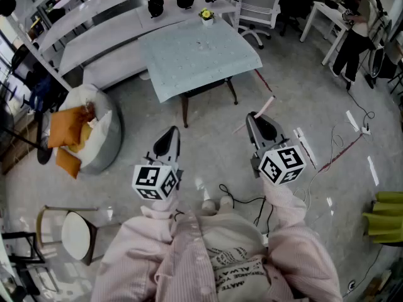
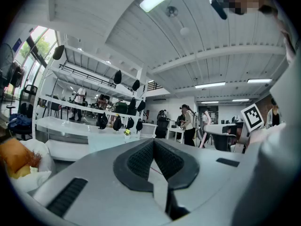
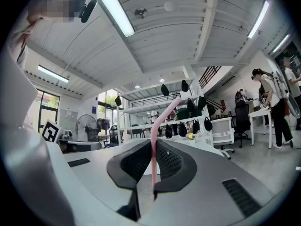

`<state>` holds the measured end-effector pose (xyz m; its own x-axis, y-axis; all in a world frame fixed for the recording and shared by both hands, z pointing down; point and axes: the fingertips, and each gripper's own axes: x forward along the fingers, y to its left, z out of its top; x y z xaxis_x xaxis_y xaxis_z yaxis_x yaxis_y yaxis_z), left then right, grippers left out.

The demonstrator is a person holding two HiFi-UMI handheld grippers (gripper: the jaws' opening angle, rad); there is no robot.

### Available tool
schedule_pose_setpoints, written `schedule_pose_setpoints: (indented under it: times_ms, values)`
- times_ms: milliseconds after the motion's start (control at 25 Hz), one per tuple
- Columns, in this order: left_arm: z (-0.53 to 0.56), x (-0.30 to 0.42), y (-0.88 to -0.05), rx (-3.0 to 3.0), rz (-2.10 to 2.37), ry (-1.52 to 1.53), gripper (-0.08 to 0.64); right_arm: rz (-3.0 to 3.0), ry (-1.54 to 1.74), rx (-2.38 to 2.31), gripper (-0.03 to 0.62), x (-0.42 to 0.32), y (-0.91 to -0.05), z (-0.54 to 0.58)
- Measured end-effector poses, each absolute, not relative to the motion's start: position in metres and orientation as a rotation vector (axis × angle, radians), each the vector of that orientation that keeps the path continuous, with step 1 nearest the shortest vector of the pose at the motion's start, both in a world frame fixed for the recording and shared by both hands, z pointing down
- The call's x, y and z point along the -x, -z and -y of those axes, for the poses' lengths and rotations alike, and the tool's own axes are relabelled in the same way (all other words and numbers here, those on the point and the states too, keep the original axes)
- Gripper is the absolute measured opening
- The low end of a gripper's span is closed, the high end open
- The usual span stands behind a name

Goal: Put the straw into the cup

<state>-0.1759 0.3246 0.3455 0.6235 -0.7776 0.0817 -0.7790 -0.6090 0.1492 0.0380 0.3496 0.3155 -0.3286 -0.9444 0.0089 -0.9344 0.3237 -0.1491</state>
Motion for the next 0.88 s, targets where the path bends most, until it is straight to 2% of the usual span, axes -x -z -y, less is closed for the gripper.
schedule_pose_setpoints:
  times_ms: [880]
  values:
    - [-0.29, 0.183, -0.357, -2.674, 1.256, -0.001, -0.002, -2.401, 0.224, 1.798, 0.025, -0.041, -0.328, -0.322]
